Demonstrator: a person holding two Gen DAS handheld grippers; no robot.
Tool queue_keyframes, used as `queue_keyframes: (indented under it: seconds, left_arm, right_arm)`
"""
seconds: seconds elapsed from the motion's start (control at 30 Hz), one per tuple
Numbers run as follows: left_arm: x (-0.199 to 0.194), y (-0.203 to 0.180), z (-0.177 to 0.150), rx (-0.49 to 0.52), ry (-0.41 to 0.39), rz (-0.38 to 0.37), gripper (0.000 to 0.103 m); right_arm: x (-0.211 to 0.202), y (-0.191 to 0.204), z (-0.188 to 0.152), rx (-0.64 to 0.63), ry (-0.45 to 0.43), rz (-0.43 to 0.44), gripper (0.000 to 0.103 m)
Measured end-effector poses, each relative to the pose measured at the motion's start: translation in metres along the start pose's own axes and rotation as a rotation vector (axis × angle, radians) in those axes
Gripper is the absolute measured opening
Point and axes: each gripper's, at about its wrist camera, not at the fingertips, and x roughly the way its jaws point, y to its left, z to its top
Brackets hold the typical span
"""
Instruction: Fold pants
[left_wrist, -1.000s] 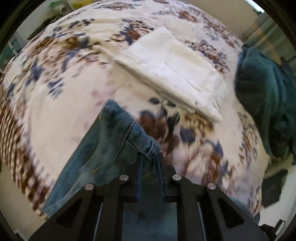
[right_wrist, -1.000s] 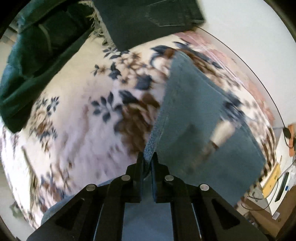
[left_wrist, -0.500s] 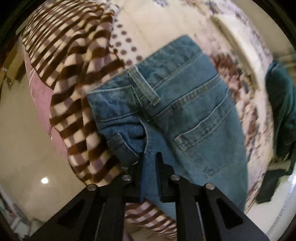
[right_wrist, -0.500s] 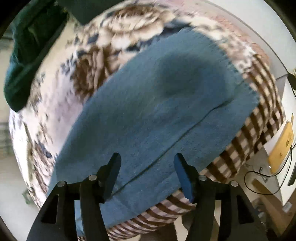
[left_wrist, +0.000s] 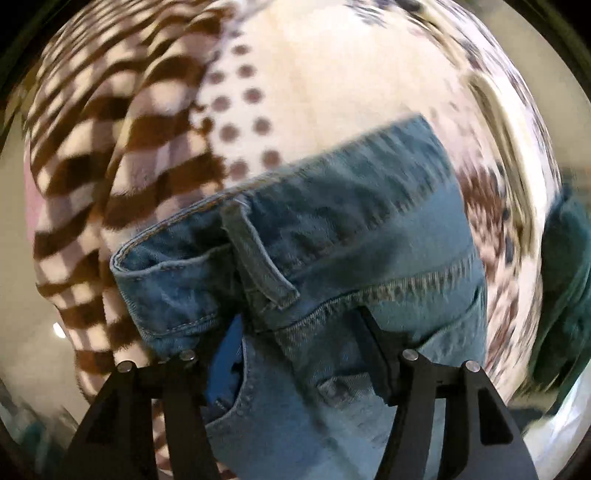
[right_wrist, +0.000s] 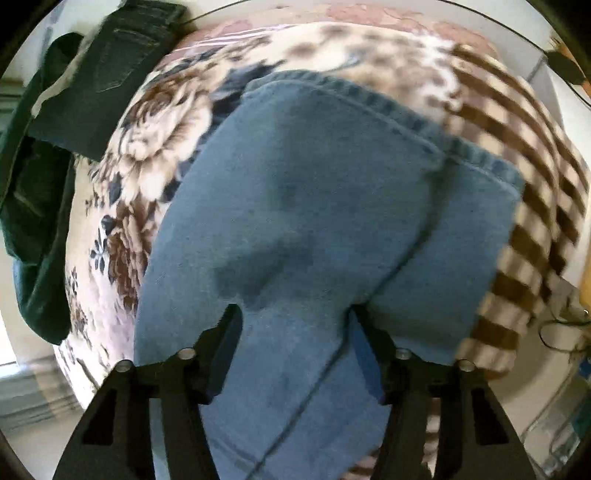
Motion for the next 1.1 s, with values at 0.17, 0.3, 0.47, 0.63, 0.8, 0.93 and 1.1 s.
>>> queue_keyframes:
  seconds: [0.17, 0.3, 0.47, 0.63, 0.8, 0.93, 1.1]
  left_arm:
    - [-0.010, 0.001, 0.002, -0.021, -0.066, 0.003, 0.014]
    - [-0.031, 0.005, -0.006, 0.029, -0.069, -0.023, 0.010]
    - [-0.066, 0.014, -0.014, 0.046, -0.018, -0.076, 0.010]
    - [-0.074, 0.032, -0.017, 0.037, 0.017, -0.054, 0.010]
    - [-0.060, 0.058, -0.018, 0.031, 0.041, -0.004, 0.010]
    - [-0.044, 0.065, -0.022, 0.047, 0.044, 0.027, 0.011]
    - [-0.045, 0.047, -0.025, 0.156, 0.027, 0.099, 0.014]
  right_arm:
    - [-0.008, 0.011, -0.012, -0.053, -0.052, -0.059, 0.011]
    - [-0.035, 0.011, -0.018, -0.088, -0.063, -0.068, 0.010]
    - [-0.071, 0.016, -0.024, -0.177, -0.065, -0.091, 0.009]
    - [-0.091, 0.000, -0.019, -0.189, -0.026, -0.116, 0.009]
    - [-0.074, -0.011, -0.017, -0.259, 0.030, -0.193, 0.009]
    - [-0.038, -0.035, -0.014, -0.234, 0.143, -0.277, 0.011]
    - [-0.039, -0.053, -0.009, -0.206, 0.190, -0.178, 0.034]
